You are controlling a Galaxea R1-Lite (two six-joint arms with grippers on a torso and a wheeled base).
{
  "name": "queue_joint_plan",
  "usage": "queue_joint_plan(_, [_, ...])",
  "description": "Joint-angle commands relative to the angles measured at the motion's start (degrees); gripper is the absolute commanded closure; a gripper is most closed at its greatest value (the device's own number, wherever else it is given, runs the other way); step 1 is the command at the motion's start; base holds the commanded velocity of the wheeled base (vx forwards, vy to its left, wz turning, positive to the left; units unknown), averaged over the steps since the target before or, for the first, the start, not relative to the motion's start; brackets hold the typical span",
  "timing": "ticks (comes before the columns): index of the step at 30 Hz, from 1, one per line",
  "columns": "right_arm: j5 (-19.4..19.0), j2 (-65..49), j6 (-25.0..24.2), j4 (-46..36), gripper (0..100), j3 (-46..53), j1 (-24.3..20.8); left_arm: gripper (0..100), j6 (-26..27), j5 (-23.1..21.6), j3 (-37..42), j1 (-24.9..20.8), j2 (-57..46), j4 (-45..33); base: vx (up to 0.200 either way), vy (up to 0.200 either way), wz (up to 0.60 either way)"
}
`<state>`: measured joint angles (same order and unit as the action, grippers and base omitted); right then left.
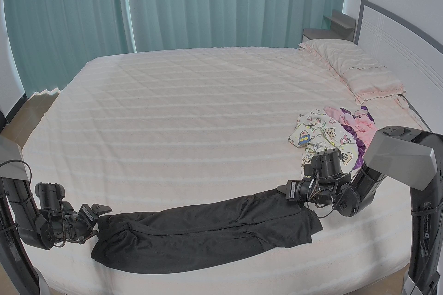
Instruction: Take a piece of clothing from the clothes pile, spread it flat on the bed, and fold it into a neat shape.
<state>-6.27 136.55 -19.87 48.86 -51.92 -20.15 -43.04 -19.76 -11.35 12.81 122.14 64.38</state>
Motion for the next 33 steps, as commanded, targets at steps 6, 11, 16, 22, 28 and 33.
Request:
queue_joint_plan(6, [1.08,-4.1,0.01,-1.05,0,-4.77,0.29,0,0.07,-0.01,0.1,-0.07,0.12,0.05,0.0,0.0,0.0])
queue_joint_plan(11, [1.17,-5.33,0.1,-2.81,0,-5.03,-4.72,0,-0.02,-0.01,0.19,-0.07,0.12,0.05,0.0,0.0,0.0])
queue_joint_plan(16, [1.26,-1.02,0.45,-3.42,0,-5.38,-9.47,0,0.15,-0.01,0.45,-0.07,0.12,0.05,0.0,0.0,0.0])
queue_joint_plan(22, [2.14,3.81,4.4,-3.6,0,-6.62,-10.96,0,0.24,0.07,0.54,-0.16,0.12,0.05,0.0,0.0,0.0])
queue_joint_plan(28, [3.37,5.92,6.51,-4.3,0,-9.25,-11.75,0,0.24,0.07,0.54,-0.16,0.12,0.05,0.0,0.0,0.0])
queue_joint_plan(33, [4.07,7.24,7.74,-5.27,0,-12.15,-12.28,0,0.33,-0.01,0.63,-0.16,0.21,0.05,0.0,0.0,0.0])
